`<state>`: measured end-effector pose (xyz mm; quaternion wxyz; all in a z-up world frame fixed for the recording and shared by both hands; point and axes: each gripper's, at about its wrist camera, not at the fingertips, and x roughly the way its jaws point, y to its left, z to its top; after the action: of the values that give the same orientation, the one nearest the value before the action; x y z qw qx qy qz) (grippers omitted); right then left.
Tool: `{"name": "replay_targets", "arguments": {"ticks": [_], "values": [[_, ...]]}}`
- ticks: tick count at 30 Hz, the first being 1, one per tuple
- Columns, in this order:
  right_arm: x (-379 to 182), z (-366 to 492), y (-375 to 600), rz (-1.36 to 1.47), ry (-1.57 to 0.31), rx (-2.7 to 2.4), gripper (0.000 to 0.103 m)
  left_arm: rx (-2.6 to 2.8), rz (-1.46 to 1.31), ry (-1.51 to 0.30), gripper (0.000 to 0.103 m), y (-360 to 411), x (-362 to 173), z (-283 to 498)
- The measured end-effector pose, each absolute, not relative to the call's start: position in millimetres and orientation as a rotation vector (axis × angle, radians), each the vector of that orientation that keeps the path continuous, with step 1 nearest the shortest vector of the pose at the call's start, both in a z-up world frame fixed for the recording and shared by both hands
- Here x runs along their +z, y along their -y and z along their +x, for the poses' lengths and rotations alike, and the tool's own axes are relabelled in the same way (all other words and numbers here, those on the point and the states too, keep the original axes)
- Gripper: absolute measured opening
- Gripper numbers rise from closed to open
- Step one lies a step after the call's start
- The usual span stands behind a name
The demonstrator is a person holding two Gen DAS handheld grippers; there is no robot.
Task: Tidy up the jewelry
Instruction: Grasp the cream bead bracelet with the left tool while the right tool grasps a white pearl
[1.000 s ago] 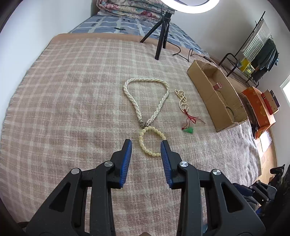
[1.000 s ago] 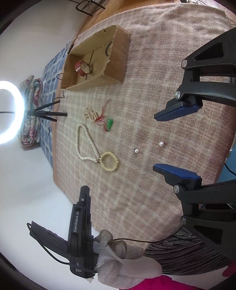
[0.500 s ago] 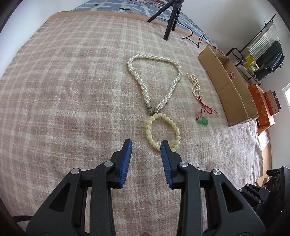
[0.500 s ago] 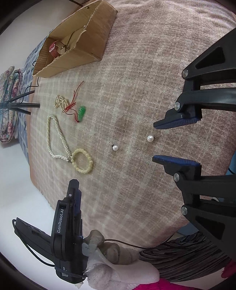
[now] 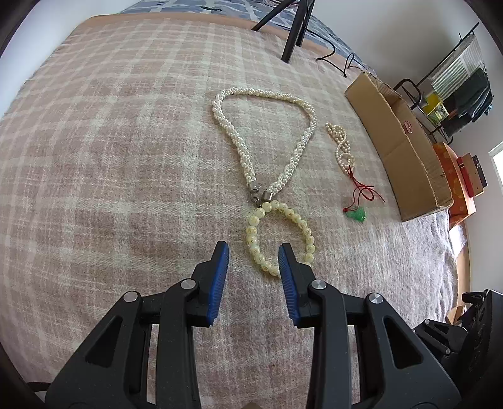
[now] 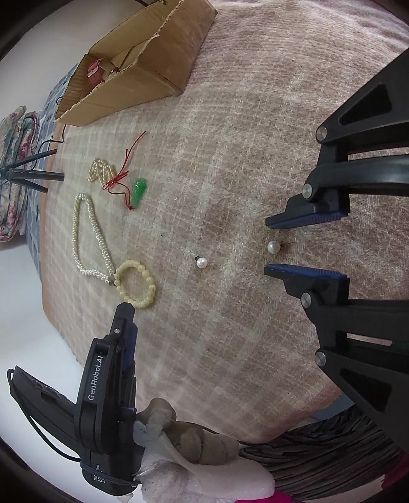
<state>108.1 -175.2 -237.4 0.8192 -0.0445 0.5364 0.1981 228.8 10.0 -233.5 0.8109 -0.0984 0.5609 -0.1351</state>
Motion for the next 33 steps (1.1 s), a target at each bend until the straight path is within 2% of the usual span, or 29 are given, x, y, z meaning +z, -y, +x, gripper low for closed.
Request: {"name": "replay_targets", "arguments": {"ticks": [13,17,20,23,33], "values": [[-243,107,170,-0.151,-1.122,0.421,0.02,-0.23,-0.086,-1.165,0.032,11,-250,244],[-243,107,169,-0.154,-1.118,0.419,0.018,-0.209,-0.028,-1.12,0.018,16,-252,243],[-243,107,168,-0.152,-1.119,0.42,0.013,-0.205,-0.032,-1.103,0.007,15,-252,242],[-243,109,168,-0.153,-1.123,0.422,0.007,-0.205,-0.056,-1.103,0.005,12,-251,241],[-238,103,169,-0.143,-1.104,0.419,0.006,-0.215,-0.116,-1.097,0.005,2,-237,229]]}}
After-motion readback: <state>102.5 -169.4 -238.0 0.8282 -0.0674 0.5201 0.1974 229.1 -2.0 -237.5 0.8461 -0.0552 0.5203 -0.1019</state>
